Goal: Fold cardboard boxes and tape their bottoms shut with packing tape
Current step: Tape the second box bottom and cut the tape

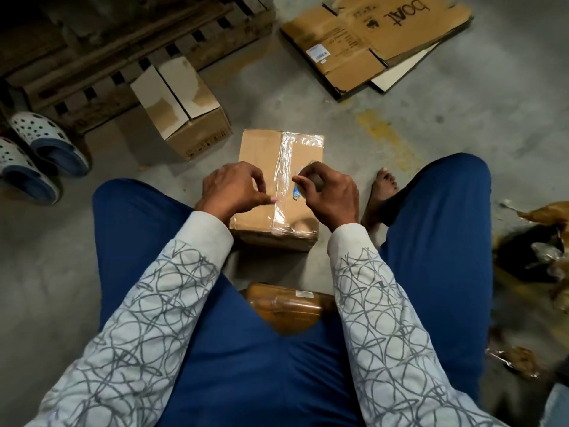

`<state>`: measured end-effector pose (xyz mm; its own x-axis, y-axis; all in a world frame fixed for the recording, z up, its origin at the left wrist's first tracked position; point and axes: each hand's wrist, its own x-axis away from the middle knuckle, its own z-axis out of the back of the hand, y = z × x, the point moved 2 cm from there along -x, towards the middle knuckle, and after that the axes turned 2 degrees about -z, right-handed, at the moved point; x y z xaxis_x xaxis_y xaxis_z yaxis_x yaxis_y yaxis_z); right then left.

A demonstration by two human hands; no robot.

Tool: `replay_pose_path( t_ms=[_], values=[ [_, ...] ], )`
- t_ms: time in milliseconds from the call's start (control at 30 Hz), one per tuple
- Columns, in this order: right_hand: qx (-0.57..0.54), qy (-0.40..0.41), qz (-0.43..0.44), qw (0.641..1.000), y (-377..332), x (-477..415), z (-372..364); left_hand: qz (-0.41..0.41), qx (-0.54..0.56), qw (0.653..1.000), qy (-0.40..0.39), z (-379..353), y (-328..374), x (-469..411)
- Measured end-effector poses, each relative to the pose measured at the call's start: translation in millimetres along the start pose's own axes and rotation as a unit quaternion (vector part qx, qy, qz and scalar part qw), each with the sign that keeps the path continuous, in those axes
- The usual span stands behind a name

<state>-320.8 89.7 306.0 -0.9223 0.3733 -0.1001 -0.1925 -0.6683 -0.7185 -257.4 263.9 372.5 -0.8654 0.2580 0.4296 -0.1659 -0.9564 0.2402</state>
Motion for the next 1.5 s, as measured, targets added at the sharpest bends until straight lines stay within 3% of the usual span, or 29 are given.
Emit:
replay_pose_path(
  t_ms=[267, 367, 467, 567, 733, 833, 967, 1033, 1133, 1233, 1300, 1433, 1500],
  values=[
    [-0.109, -0.066, -0.038, 0.991, 1.4, 1.8, -13.2, 0.002, -0.038, 0.987, 0.156, 25.4, -17.8, -7.5],
    [-0.127, -0.030, -0.089, 0.987, 6.0, -1.0, -4.4, 0.037, -0.009, 0.993, 0.108, 19.0, -44.9, -17.6],
    [-0.180, 0.018, -0.173, 0.968, 15.1, -7.1, 4.7, 0.050, 0.134, 0.990, -0.007, 5.1, -61.6, -24.3],
    [-0.197, 0.029, -0.227, 0.953, 26.4, -12.4, 1.6, 0.026, 0.263, 0.963, -0.048, -25.5, -43.4, -15.9],
    [-0.239, -0.029, -0.300, 0.923, 21.2, -1.9, -12.9, -0.016, 0.412, 0.899, -0.147, -81.5, 7.7, -9.4],
    [-0.289, -0.069, -0.353, 0.887, 16.0, 5.3, -23.5, -0.013, 0.479, 0.868, -0.133, -100.8, 20.5, -17.2],
    [-0.369, -0.083, -0.417, 0.827, 15.0, 7.1, -27.8, -0.015, 0.498, 0.866, -0.047, -113.5, 19.5, -26.8],
    [-0.397, -0.085, -0.417, 0.813, 16.5, 5.1, -27.5, -0.019, 0.492, 0.870, -0.031, -113.3, 18.0, -31.3],
    [-0.356, -0.087, -0.370, 0.854, 16.8, 4.3, -23.9, -0.040, 0.467, 0.883, -0.019, -108.2, 18.9, -33.6],
    [-0.212, -0.028, -0.315, 0.925, 22.8, 3.5, -17.2, -0.061, 0.436, 0.898, -0.005, -107.3, 22.2, -32.9],
    [-0.156, 0.005, -0.272, 0.949, 21.4, -0.9, -12.1, -0.048, 0.442, 0.895, 0.022, -107.7, 22.8, -31.9],
    [-0.200, 0.063, -0.236, 0.949, 18.3, -8.5, -4.6, -0.007, 0.486, 0.871, 0.073, -103.6, 19.9, -28.6],
    [-0.288, 0.093, -0.265, 0.915, 24.1, -12.4, -0.3, -0.015, 0.535, 0.842, 0.070, -99.6, 21.9, -21.1]
  ],
)
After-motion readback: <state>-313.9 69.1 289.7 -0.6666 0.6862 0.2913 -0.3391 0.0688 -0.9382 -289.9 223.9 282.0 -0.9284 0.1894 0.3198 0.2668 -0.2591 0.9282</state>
